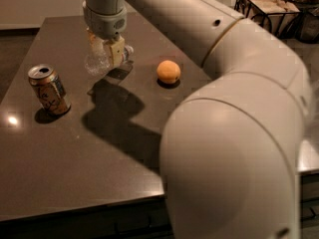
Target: Move water bottle near orange
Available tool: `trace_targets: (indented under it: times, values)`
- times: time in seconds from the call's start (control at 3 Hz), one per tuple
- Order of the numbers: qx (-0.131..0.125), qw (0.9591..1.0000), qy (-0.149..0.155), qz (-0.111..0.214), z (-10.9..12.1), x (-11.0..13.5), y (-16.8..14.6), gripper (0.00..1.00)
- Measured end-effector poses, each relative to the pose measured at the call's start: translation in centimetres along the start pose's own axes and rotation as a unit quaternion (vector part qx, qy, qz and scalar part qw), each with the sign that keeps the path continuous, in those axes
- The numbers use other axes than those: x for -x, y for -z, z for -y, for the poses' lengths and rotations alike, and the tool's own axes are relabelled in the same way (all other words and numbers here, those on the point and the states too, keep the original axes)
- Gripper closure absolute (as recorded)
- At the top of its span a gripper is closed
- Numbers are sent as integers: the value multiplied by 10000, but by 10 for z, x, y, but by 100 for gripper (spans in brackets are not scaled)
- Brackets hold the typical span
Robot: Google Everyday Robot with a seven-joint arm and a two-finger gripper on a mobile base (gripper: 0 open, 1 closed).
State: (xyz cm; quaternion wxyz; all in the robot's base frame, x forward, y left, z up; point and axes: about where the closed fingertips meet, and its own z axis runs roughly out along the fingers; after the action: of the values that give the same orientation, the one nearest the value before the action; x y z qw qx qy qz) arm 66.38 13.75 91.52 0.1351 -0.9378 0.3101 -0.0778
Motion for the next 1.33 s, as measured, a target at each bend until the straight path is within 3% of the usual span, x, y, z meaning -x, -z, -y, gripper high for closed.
trace_targets:
  times: [0.67,1.33]
  values:
    - [121,9985,408,359,-56,11,4,100]
    - [266,9969,589,437,-83,10,-2,100]
